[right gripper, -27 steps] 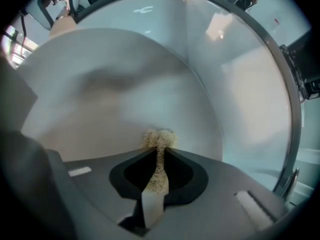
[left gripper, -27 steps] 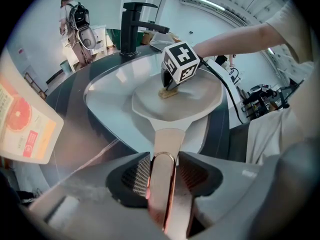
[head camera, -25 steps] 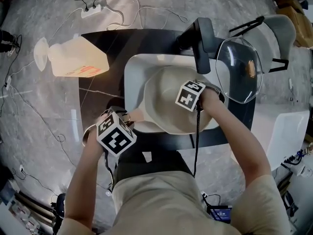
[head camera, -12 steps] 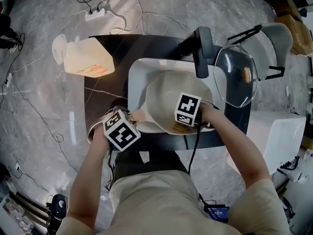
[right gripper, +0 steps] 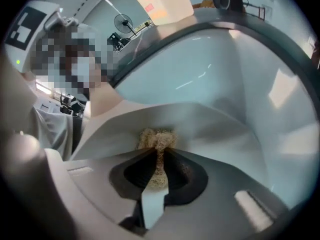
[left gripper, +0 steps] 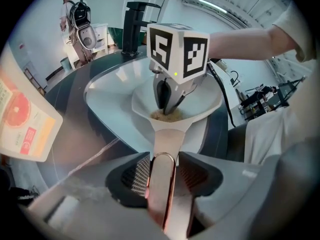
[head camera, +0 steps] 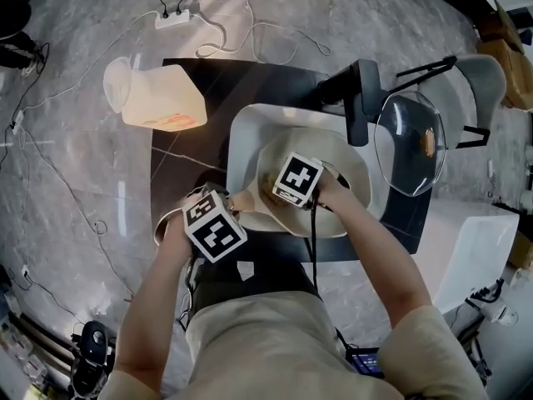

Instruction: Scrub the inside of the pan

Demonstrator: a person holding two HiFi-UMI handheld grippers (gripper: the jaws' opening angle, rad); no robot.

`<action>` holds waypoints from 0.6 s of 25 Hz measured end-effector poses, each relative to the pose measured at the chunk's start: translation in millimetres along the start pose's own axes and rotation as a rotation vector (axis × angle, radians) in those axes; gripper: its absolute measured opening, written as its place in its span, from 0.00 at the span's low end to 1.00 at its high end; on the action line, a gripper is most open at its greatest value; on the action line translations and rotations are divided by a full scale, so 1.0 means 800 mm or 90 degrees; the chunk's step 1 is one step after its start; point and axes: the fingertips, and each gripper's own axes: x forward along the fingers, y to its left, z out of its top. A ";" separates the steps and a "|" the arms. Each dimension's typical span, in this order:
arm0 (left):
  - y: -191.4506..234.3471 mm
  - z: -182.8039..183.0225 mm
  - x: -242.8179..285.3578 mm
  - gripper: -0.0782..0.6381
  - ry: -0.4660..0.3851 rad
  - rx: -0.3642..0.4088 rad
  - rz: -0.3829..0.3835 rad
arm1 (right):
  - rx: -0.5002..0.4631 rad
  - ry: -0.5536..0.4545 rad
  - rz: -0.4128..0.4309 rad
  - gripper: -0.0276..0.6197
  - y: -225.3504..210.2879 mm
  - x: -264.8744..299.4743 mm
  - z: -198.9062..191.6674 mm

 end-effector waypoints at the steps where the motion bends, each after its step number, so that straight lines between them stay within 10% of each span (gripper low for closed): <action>1: 0.000 0.001 0.000 0.37 -0.004 -0.003 -0.004 | -0.014 -0.009 -0.034 0.12 -0.017 0.000 0.006; 7: -0.001 0.001 -0.001 0.37 -0.005 -0.009 -0.013 | -0.052 -0.026 -0.179 0.12 -0.096 0.007 0.003; 15: -0.001 0.001 -0.001 0.37 0.000 -0.010 -0.021 | -0.073 0.130 -0.354 0.12 -0.164 -0.025 -0.085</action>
